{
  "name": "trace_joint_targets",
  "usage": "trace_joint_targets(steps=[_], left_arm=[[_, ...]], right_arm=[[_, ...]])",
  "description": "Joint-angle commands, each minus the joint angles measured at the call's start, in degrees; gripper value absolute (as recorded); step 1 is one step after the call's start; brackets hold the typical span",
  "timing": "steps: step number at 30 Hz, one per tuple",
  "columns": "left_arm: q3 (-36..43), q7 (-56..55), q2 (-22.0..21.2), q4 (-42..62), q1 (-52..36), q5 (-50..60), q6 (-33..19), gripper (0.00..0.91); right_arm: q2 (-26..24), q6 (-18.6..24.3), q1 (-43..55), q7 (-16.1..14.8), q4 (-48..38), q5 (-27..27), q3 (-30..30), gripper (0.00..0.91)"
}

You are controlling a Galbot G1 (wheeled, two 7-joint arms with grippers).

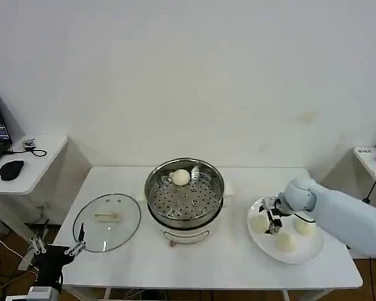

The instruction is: Take steamed baozi put them in steamer then cover it.

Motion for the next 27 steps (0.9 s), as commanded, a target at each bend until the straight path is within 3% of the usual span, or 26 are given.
trace_joint_targets(steps=[1, 9, 17, 23, 27], left_arm=[[-0.01, -0.03, -0.04, 0.11, 0.01, -0.02, -0.04, 0.907], [0.14, 0.00, -0.27, -0.31, 0.10, 0.03, 0.00, 0.907], [0.48, 0.05, -0.22, -0.84, -0.03, 0.03, 0.10, 0.907], [0.62, 0.10, 0.11, -1.00, -0.22, 0.03, 0.23, 0.907], [0.88, 0.16, 0.30, -1.04, -0.49, 0.05, 0.38, 0.907]], right_arm=[[2.41, -0.16, -0.56, 0.17, -2.07, -1.19, -0.13, 0.635], [0.89, -0.70, 0.84, -0.65, -0.48, -0.53, -0.46, 0.615], [-3.31, -1.50, 8.33, -2.16, 3.43, 2.38, -2.37, 0.615], [-6.53, -2.46, 16.03, -2.29, 7.09, 7.29, -4.66, 0.615], [-5.90, -5.79, 24.65, -1.73, 9.52, 12.53, -8.40, 0.625]])
